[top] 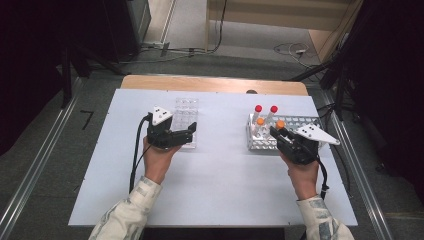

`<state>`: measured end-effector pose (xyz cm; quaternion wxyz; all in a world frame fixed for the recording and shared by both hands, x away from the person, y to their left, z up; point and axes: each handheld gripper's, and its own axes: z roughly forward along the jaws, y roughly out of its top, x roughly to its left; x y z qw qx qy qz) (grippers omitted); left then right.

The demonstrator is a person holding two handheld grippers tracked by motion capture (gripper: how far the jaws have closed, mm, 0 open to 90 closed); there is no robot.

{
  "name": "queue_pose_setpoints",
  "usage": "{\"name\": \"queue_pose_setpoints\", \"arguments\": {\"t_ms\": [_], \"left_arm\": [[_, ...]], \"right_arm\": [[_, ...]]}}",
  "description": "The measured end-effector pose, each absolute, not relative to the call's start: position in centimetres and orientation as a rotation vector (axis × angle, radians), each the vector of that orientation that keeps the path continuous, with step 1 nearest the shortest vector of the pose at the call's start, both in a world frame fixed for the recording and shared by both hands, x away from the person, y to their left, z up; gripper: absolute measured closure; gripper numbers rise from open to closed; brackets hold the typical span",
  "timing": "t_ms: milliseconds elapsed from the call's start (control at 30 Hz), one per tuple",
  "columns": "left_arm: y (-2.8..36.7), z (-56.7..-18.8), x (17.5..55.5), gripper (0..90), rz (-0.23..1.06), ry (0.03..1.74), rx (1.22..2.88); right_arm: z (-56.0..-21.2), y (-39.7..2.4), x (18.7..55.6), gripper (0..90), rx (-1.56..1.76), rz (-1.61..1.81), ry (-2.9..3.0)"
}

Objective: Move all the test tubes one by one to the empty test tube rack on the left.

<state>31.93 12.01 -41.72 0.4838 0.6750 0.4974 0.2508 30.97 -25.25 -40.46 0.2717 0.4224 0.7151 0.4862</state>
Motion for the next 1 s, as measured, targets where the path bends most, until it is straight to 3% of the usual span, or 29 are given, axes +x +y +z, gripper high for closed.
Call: {"name": "queue_pose_setpoints", "arguments": {"t_ms": [400, 1000], "left_arm": [[11.4, -41.4, 31.5, 13.1, 0.604, 1.190, 1.630], [10.4, -41.2, 31.0, 13.1, 0.585, 1.148, 1.654]], "right_arm": [[-40.7, -22.7, 30.3, 70.8, 1.074, 1.339, 1.999], [-43.2, -15.3, 31.2, 70.8, 0.986, 1.335, 2.146]]}}
